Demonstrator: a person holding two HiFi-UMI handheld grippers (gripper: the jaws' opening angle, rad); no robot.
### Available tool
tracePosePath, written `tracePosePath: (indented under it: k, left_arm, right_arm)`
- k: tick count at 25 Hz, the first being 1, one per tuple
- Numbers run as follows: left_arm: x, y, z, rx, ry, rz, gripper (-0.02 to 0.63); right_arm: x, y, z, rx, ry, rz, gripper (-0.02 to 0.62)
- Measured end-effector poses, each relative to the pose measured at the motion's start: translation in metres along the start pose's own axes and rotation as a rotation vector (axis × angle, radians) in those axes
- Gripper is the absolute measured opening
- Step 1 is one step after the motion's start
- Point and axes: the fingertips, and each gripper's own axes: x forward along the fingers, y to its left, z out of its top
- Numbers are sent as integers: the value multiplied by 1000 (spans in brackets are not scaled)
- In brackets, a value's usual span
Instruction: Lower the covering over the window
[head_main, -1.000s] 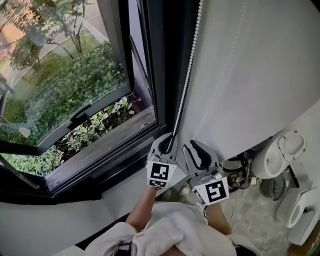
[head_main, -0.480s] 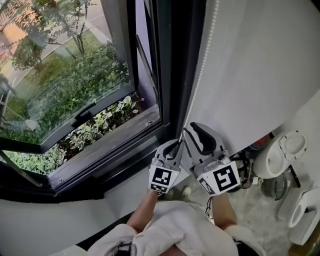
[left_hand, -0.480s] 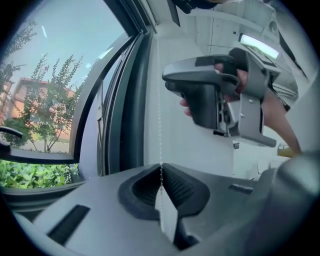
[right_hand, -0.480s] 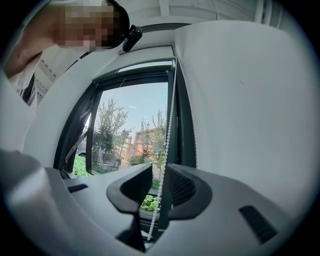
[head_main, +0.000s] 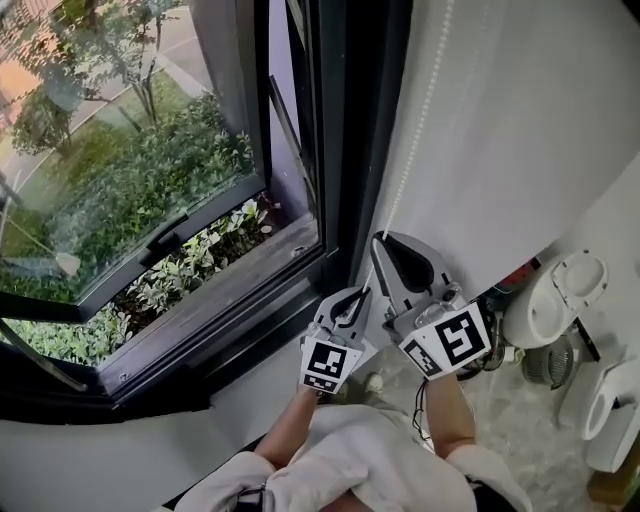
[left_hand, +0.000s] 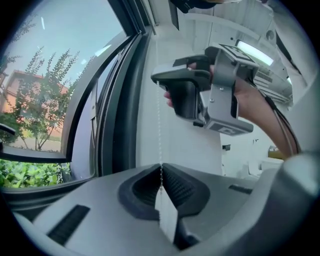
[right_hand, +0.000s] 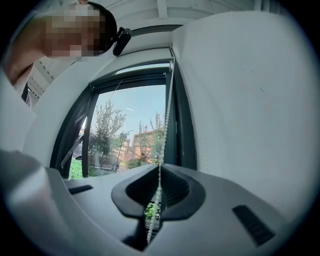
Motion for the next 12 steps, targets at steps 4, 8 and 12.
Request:
tracePosePath:
  k: [4, 8, 12]
  left_arm:
    - [-3, -6, -1, -7, -4, -33, 20]
    - [-6, -12, -6, -10, 14, -39, 20]
    - [-7, -17, -21, -20, 49, -25, 20]
  right_arm:
    - [-10, 5, 2, 15, -28, -34, 2]
    - [-19, 9, -2, 52, -41, -34, 0]
    - [-24, 16, -15, 75, -21, 10, 0]
